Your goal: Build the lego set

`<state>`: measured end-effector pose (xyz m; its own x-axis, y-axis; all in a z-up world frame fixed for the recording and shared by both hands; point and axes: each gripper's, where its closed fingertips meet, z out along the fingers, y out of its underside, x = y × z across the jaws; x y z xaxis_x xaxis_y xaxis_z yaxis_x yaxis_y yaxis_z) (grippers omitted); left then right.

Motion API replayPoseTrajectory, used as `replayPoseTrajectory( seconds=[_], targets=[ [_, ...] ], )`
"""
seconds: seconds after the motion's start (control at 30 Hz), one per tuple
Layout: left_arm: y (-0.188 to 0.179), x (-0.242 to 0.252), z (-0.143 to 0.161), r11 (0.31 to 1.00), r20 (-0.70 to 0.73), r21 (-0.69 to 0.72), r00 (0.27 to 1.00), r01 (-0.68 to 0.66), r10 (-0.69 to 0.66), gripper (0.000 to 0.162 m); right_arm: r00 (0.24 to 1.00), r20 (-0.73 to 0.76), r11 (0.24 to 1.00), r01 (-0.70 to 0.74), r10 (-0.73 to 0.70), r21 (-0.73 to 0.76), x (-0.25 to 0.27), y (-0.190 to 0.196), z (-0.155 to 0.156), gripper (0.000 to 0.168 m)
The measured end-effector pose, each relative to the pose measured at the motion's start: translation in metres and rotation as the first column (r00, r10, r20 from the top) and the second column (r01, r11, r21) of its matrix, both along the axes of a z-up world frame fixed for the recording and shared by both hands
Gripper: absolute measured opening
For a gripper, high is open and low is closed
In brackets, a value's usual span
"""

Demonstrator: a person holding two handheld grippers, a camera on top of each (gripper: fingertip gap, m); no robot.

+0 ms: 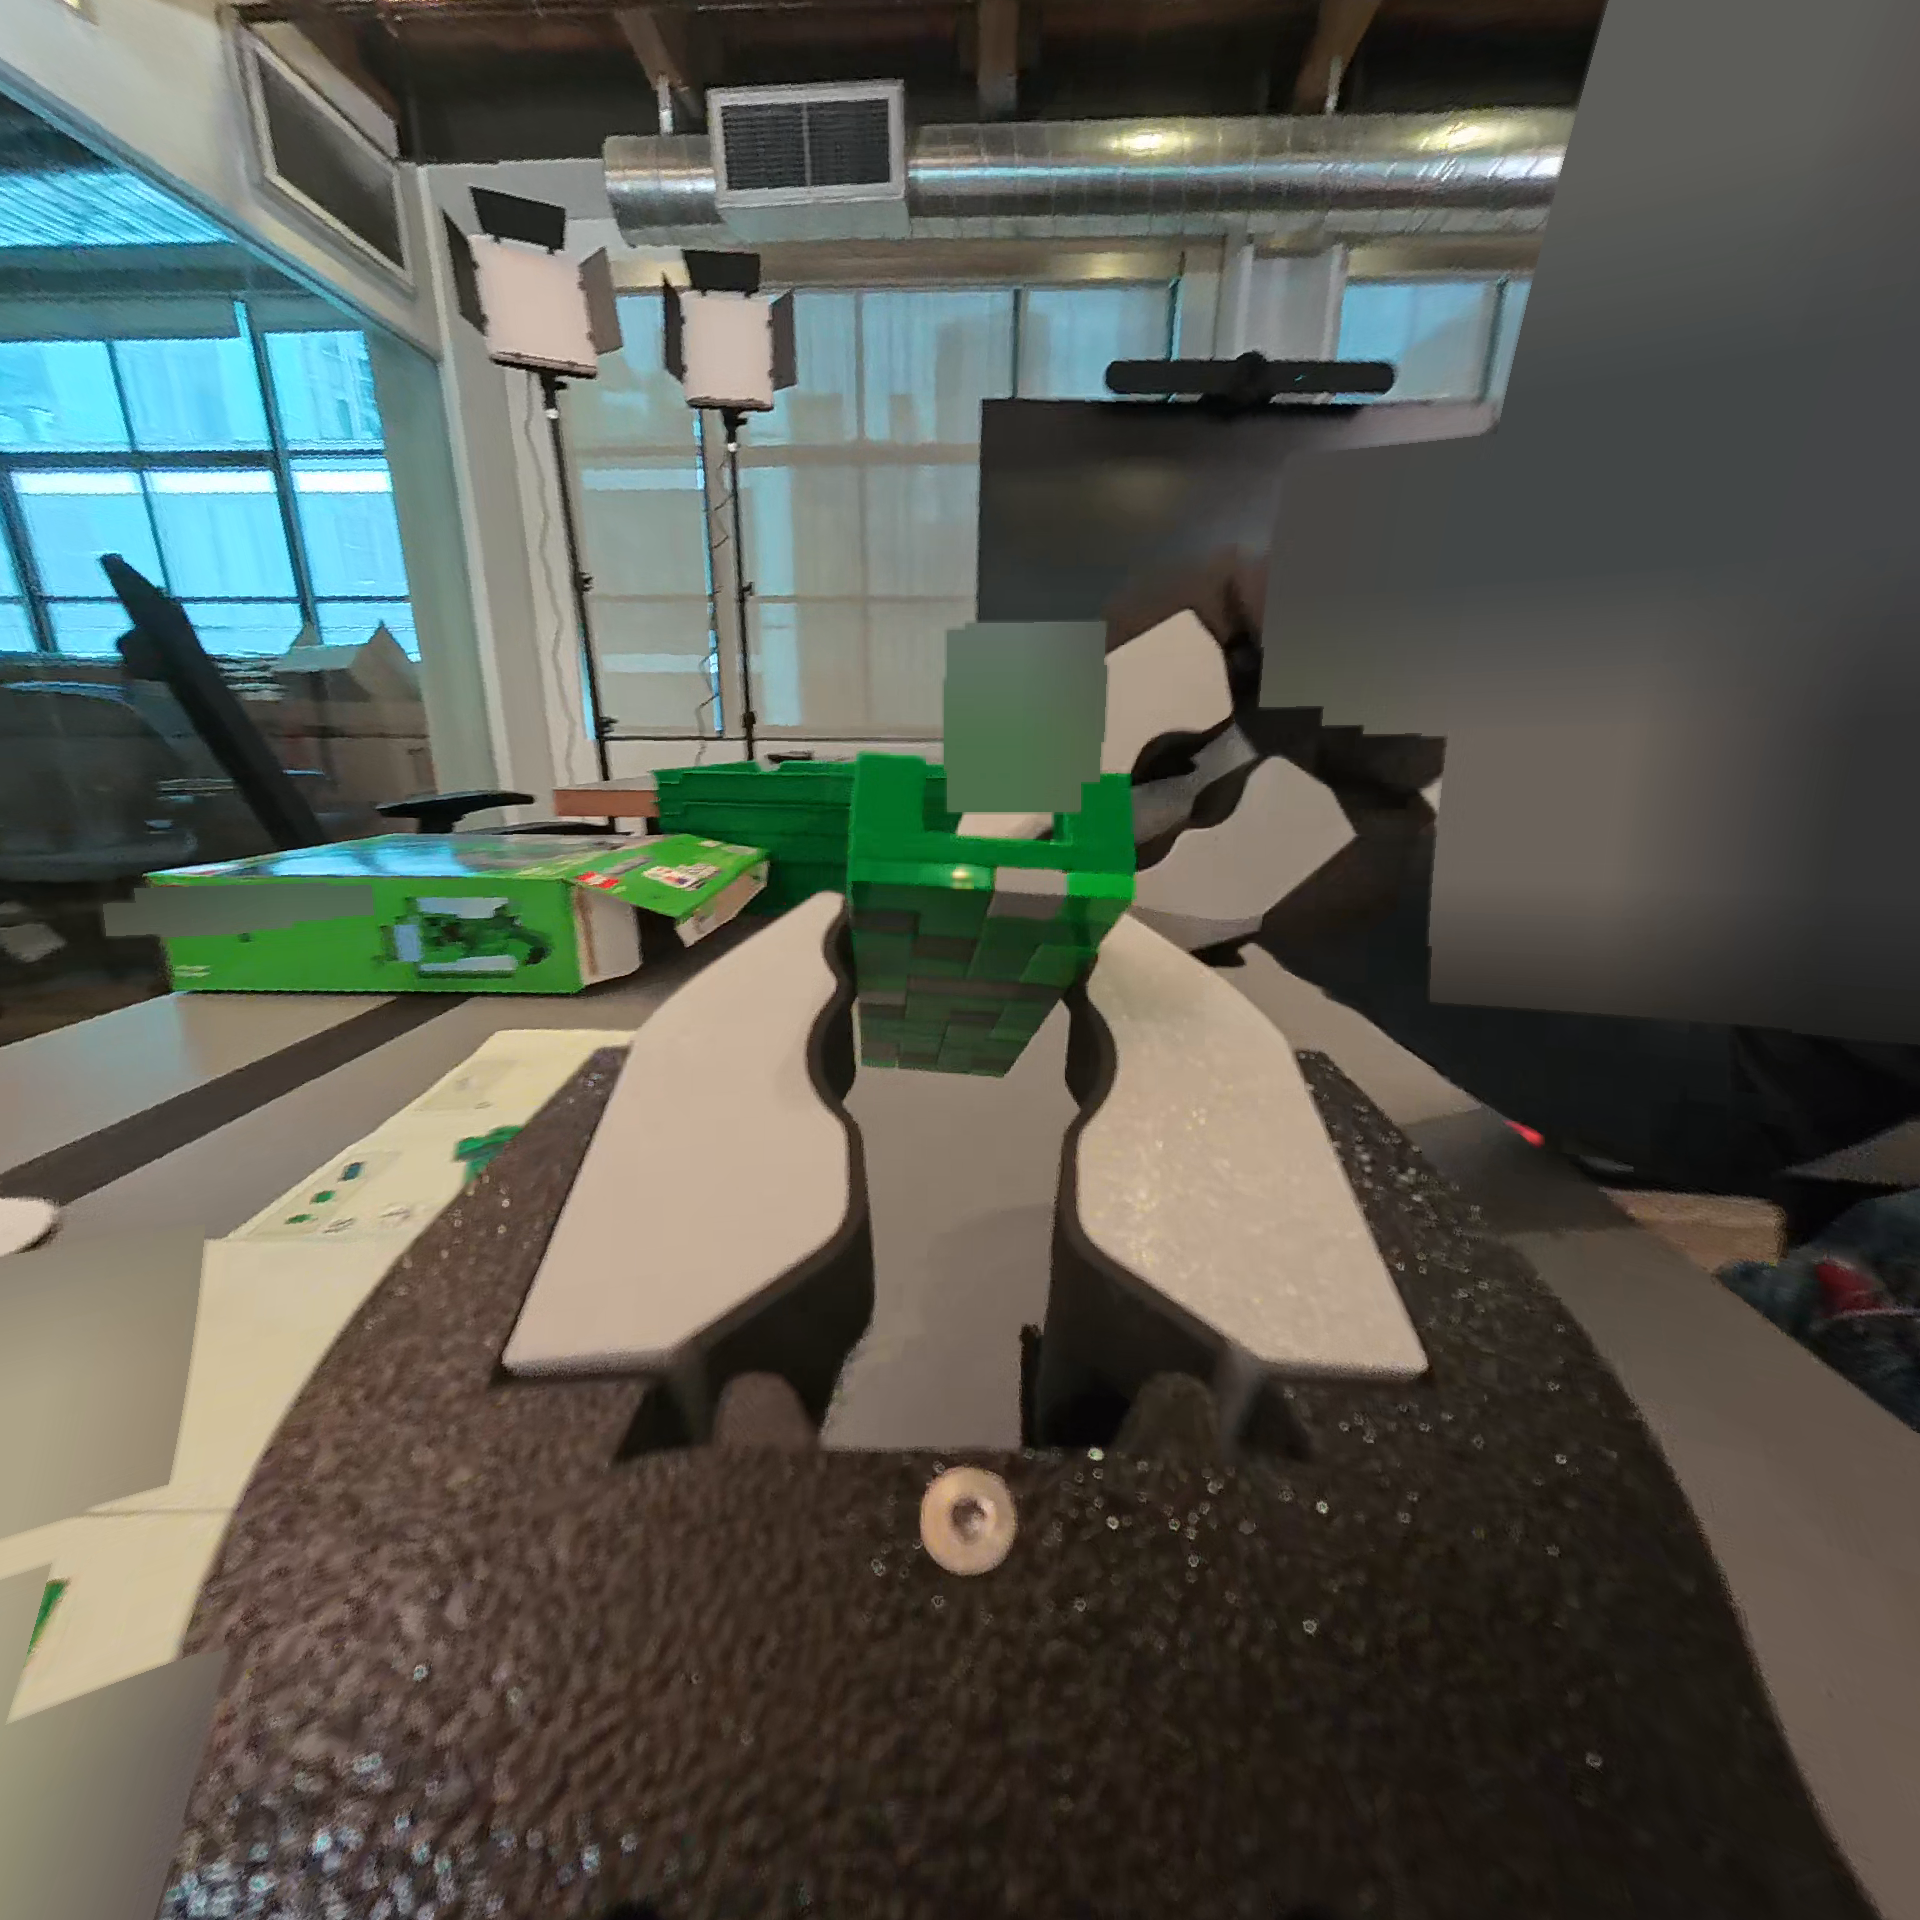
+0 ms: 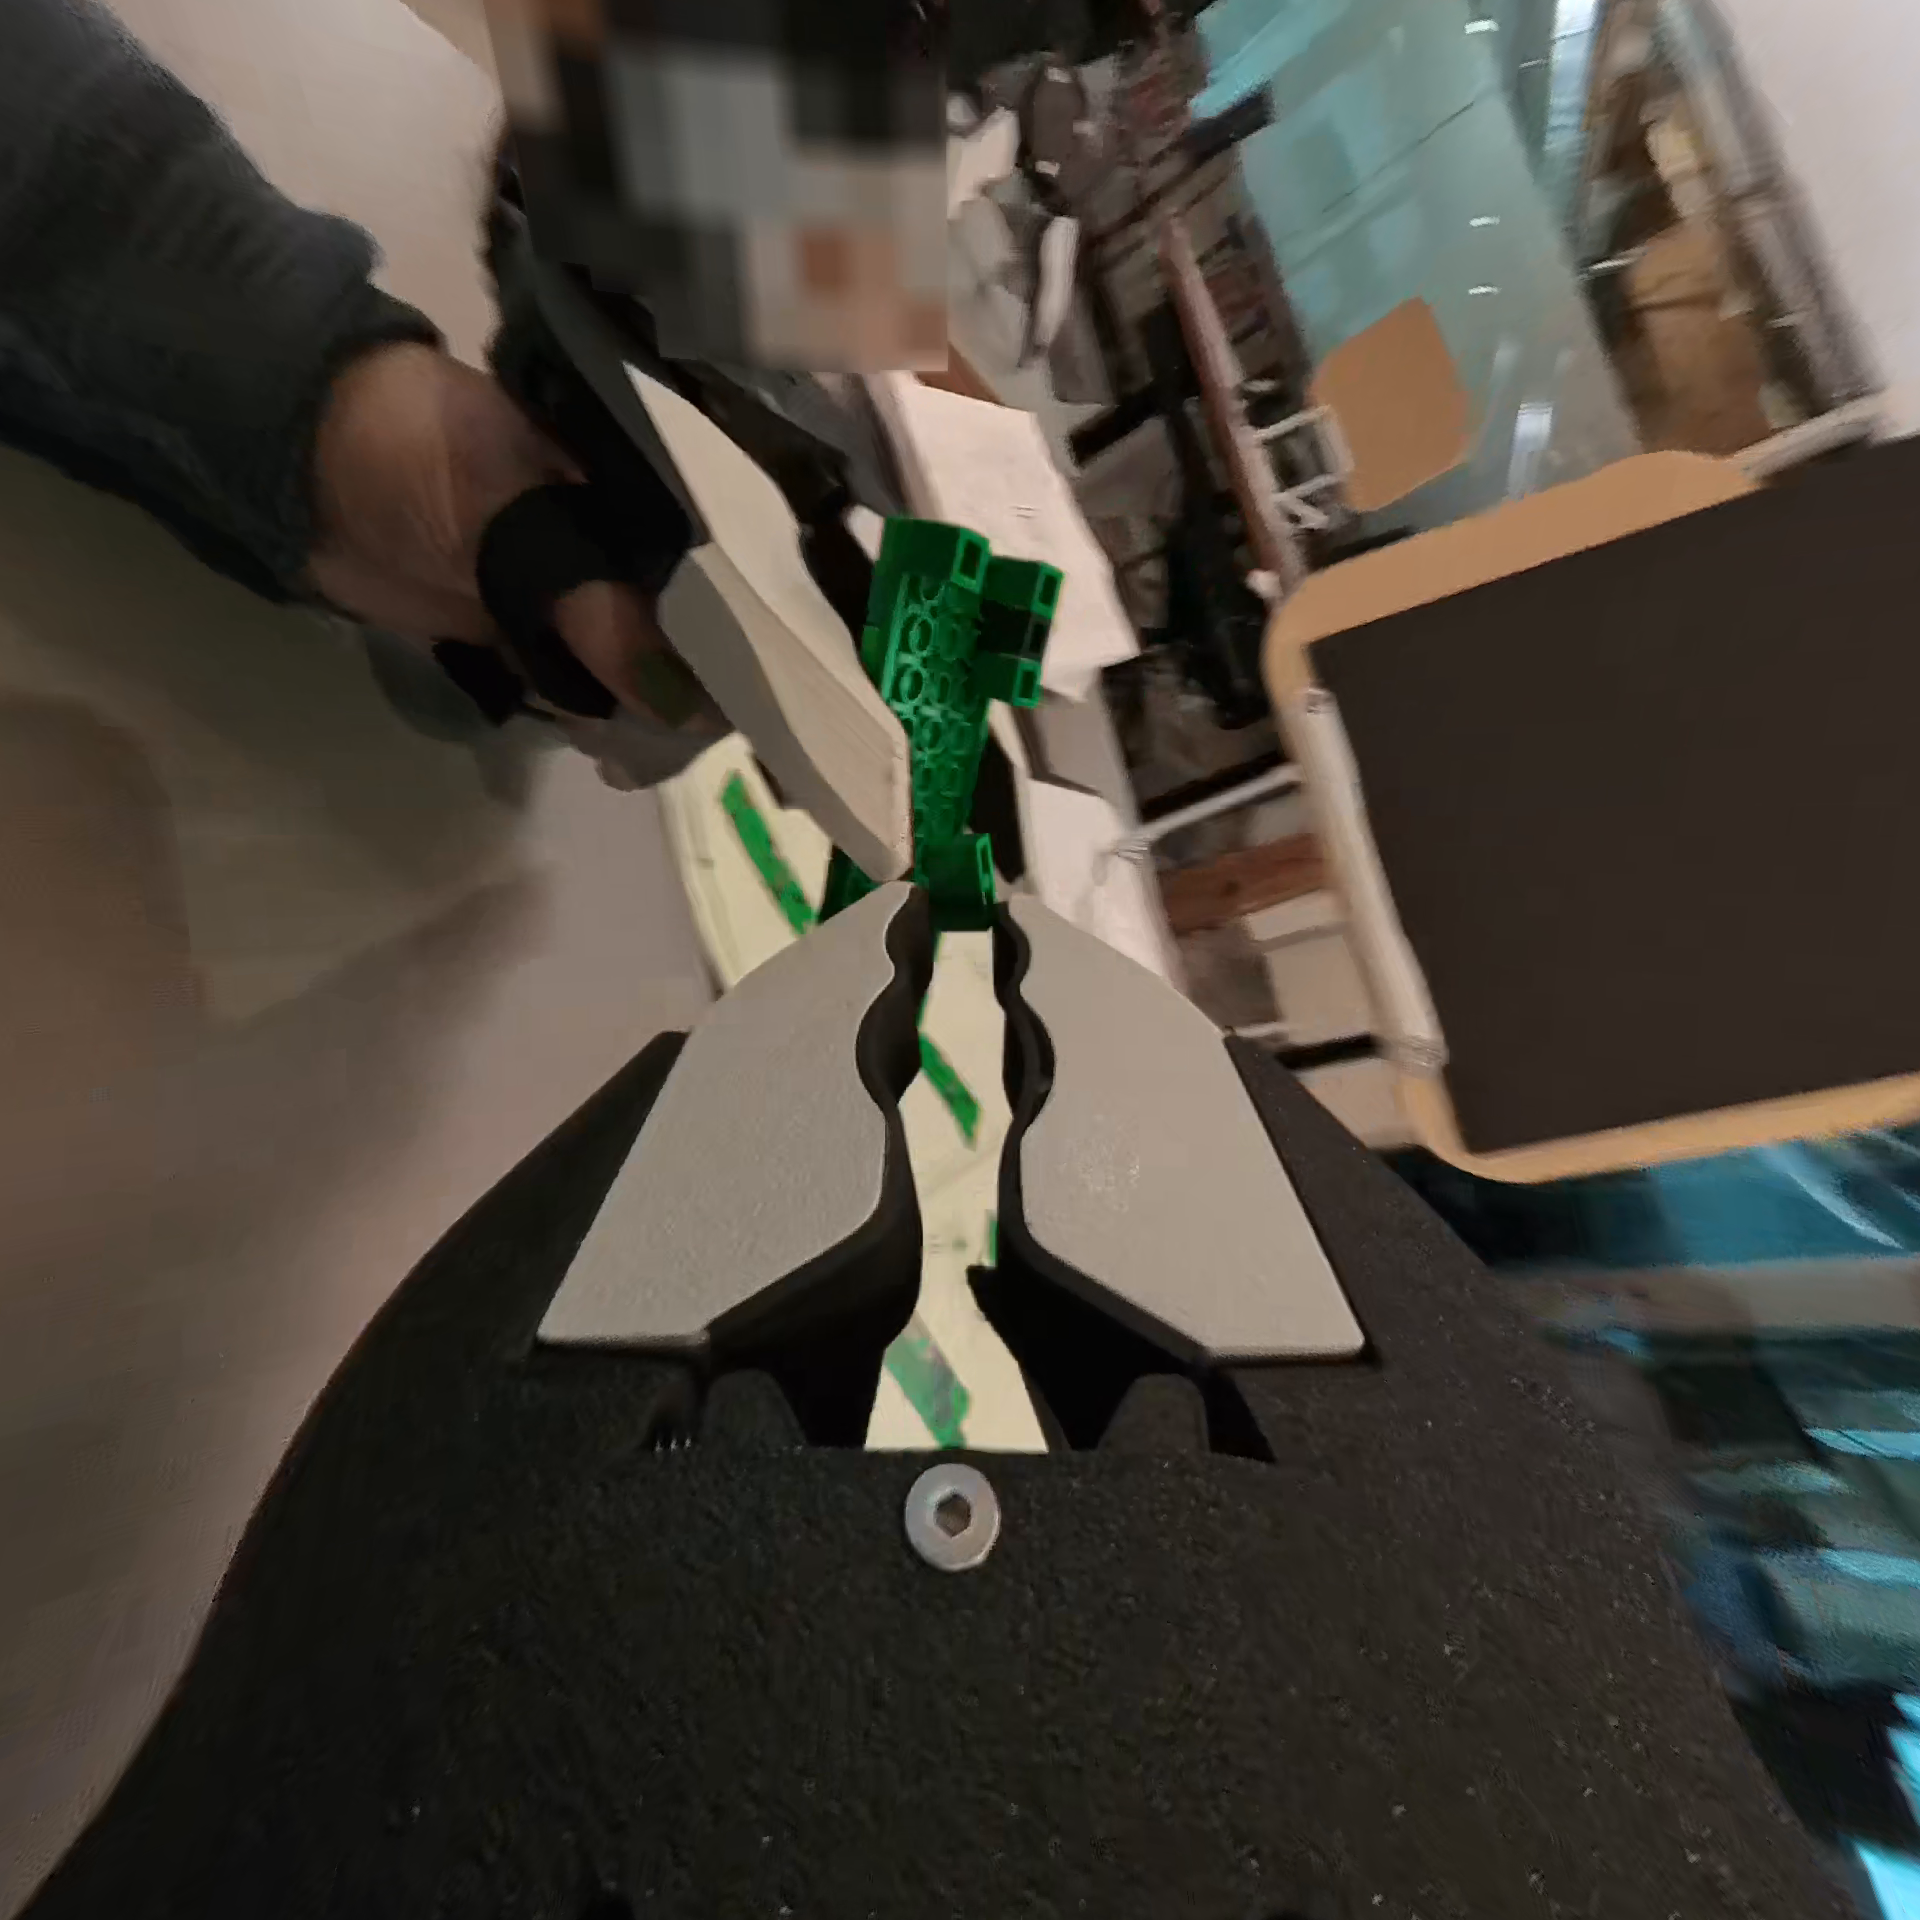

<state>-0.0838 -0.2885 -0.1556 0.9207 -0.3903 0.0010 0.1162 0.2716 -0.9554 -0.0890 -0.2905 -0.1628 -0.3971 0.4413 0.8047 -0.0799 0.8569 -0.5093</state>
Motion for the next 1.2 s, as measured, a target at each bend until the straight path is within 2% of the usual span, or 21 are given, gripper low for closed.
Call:
replayPoseTrajectory(
  seconds=[0.07,0.17,0.4,0.57,0.87,0.93,1.07,1.2],
  targets=[
    [-0.002,0.005,0.004,0.998,0.044,0.027,0.997,0.06,-0.062,0.037,0.983,0.164,0.994,-0.069,0.082,-0.082,0.009,-0.005,-0.003,0.011],
    [-0.007,0.013,0.011,0.987,0.093,0.075,0.984,0.144,-0.15,0.037,0.92,0.357,0.976,-0.096,0.163,-0.198,0.015,-0.007,0.0,0.011],
    [-0.01,0.018,0.019,0.969,0.17,0.142,0.959,0.202,-0.225,0.037,0.729,0.658,0.975,-0.064,0.19,-0.212,0.023,-0.011,0.005,0.011],
    [-0.016,0.01,0.026,0.959,0.236,0.197,0.94,0.204,-0.248,0.037,0.677,0.729,0.99,0.011,0.097,-0.143,0.024,-0.005,0.007,0.011],
    [-0.021,0.0,0.032,0.95,0.288,0.245,0.921,0.193,-0.261,0.037,0.687,0.726,0.985,0.117,0.011,-0.126,0.022,0.002,0.014,0.011],
    [-0.023,-0.001,0.033,0.948,0.296,0.257,0.919,0.188,-0.262,0.037,0.676,0.737,0.972,0.186,-0.019,-0.145,0.019,0.005,0.015,0.011],
    [-0.024,-0.003,0.035,0.947,0.292,0.27,0.922,0.174,-0.252,0.037,0.584,0.812,0.911,0.346,-0.021,-0.225,0.016,0.006,0.019,0.011],
    [-0.026,-0.006,0.036,0.943,0.3,0.29,0.92,0.165,-0.253,0.037,0.504,0.863,0.868,0.413,0.035,-0.277,0.017,0.0,0.023,0.011]
  ],
)
